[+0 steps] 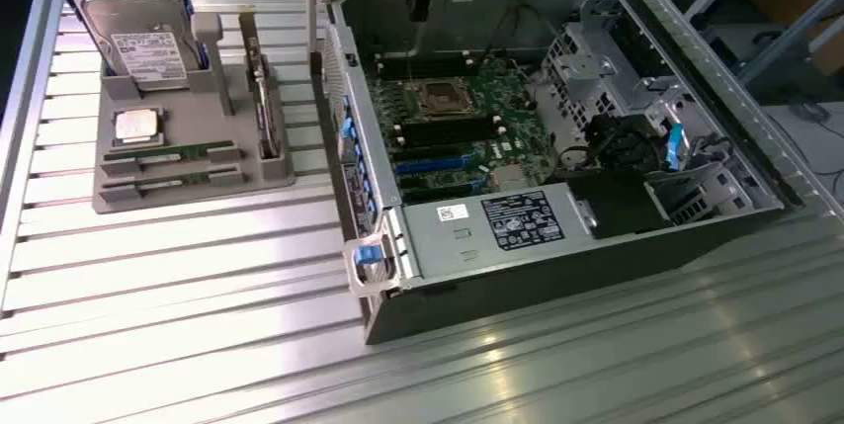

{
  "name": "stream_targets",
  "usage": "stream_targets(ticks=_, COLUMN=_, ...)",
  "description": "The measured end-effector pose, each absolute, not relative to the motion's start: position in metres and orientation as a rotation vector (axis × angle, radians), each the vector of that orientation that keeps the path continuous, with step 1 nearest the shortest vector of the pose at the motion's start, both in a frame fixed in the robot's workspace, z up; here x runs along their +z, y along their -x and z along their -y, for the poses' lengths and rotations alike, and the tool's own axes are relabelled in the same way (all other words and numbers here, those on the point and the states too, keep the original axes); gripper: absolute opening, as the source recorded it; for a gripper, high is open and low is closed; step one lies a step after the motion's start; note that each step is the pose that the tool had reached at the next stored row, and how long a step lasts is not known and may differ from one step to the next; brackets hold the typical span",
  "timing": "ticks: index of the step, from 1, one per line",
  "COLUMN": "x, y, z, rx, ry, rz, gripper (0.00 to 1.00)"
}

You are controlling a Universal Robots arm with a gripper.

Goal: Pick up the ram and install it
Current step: 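Reach for the ram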

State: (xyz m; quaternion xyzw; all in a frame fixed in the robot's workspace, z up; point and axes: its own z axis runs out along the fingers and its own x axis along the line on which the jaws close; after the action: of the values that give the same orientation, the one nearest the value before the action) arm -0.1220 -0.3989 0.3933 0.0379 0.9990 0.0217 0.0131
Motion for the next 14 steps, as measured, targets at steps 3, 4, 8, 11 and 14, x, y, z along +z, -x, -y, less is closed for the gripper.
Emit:
stream_targets(ticks=3, x=0.393, y=0.122, z=0.399, rx=0.068, ry=-0.118, rz=-3.112, gripper=0.11)
stream_targets(ticks=4, x=0.393, y=0.122, z=0.399, rx=0.068, ry=-0.118, rz=-3.112, gripper=0.11)
stream_targets(ticks=8, x=0.393, y=0.123, z=0.399, rx=0.068, ry=-0.118, rz=-3.113, gripper=0.11)
stream_targets(ticks=11, x=0.393, y=0.141, z=0.399, rx=0.068, ry=-0.118, rz=-3.113, gripper=0.11)
stream_targets(ticks=14, x=0.393, y=0.168, z=0.399, rx=0.068, ry=-0.118, rz=-3.112, gripper=0.11)
